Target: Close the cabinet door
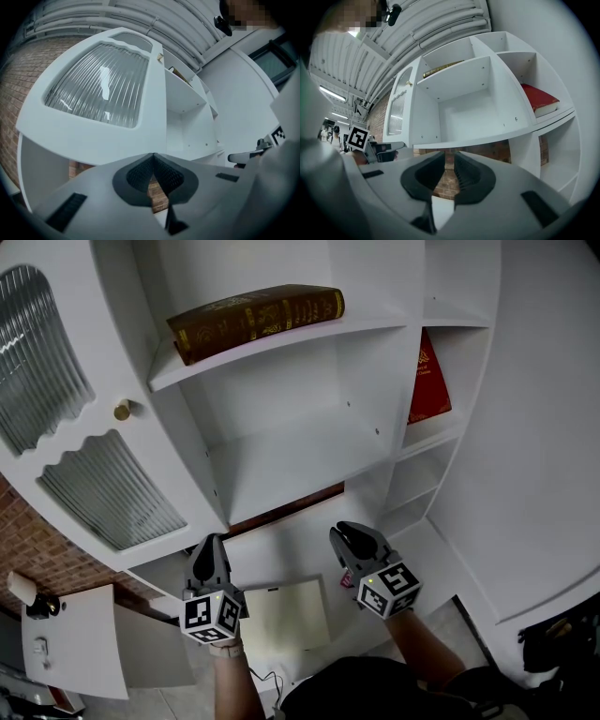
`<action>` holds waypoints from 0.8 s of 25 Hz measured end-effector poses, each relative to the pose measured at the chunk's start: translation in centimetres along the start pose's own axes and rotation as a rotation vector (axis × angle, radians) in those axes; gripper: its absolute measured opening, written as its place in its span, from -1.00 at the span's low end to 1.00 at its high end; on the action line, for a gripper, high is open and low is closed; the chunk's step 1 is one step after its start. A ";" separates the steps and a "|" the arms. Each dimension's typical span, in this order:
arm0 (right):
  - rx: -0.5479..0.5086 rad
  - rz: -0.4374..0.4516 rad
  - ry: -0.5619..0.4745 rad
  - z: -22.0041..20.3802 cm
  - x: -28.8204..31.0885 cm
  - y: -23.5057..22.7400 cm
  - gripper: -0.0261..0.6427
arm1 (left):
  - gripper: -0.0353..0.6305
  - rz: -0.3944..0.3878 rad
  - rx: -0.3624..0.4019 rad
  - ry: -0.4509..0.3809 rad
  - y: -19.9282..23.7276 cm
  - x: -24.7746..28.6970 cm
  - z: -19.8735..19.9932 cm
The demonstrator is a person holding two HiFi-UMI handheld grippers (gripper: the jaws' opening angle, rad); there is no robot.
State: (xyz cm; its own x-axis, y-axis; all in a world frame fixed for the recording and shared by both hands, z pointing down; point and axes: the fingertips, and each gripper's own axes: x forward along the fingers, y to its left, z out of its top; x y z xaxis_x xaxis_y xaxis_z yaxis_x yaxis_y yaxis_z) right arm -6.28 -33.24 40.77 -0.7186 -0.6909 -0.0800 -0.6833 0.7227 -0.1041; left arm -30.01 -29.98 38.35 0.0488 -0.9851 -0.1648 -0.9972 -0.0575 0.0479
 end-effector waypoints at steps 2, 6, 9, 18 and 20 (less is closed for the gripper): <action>0.004 0.004 0.001 -0.1 -0.1 0.3 -0.76 | -0.87 0.002 -0.001 0.004 0.0 0.0 0.0; 0.011 0.011 0.005 -0.3 -0.4 0.6 -0.76 | -0.87 0.003 -0.011 0.014 -0.1 -0.2 0.0; 0.016 0.018 0.010 -0.4 -0.6 0.9 -0.76 | -0.87 -0.003 -0.013 0.024 -0.4 -0.3 -0.2; 0.030 0.066 0.049 -2.0 -1.4 2.8 -0.76 | -0.87 -0.056 -0.009 0.080 -3.5 -2.2 -2.2; 0.033 0.082 0.060 -2.5 -1.6 3.4 -0.76 | -0.87 -0.060 -0.003 0.102 -4.0 -2.9 -3.0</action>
State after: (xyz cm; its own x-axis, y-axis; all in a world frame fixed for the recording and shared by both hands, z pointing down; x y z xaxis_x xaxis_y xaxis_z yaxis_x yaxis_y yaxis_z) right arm -7.74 -29.61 42.98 -0.7791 -0.6261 -0.0304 -0.6178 0.7752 -0.1323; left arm -25.96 -27.39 41.59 0.1143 -0.9912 -0.0667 -0.9921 -0.1174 0.0444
